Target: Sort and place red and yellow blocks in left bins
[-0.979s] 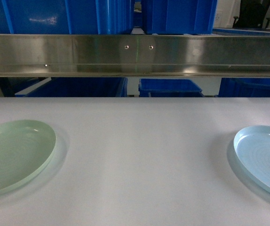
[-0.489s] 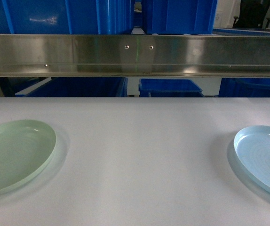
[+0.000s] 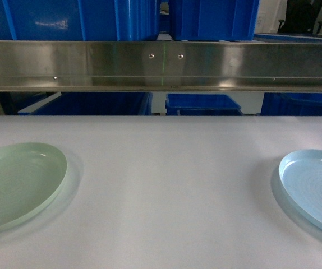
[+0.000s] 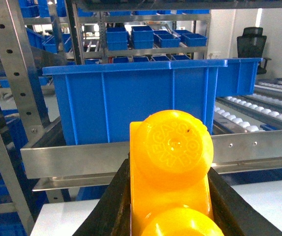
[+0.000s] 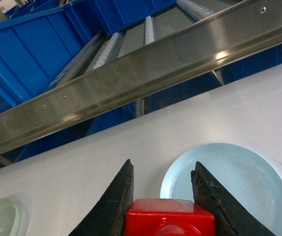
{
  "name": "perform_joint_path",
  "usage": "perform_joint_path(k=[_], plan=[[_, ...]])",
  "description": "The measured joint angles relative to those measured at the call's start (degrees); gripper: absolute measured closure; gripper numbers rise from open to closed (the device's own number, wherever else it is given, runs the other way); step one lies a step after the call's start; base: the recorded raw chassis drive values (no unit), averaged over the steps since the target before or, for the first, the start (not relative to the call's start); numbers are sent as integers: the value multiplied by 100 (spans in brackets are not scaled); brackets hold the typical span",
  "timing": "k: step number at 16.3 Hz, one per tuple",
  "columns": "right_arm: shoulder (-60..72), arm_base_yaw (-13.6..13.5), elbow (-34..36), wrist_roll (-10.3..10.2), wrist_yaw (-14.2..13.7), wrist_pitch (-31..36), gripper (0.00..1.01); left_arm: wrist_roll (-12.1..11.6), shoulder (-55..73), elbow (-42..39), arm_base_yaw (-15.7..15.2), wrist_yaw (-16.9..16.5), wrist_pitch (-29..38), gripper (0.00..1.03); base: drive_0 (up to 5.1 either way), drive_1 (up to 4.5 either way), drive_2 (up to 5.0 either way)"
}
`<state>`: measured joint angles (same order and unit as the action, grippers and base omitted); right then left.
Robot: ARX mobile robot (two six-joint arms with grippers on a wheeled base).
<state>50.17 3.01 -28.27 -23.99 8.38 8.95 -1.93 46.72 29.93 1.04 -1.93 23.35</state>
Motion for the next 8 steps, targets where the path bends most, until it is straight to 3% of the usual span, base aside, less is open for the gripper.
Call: perform_joint_path(k=[2, 8], plan=[[0, 0, 0, 0, -2, 0, 72, 0, 0, 0, 0, 0, 0, 74, 0, 0, 0], [0, 0, -11, -2, 2, -2, 72, -2, 7, 2, 15, -13, 2, 74, -453, 92, 385]])
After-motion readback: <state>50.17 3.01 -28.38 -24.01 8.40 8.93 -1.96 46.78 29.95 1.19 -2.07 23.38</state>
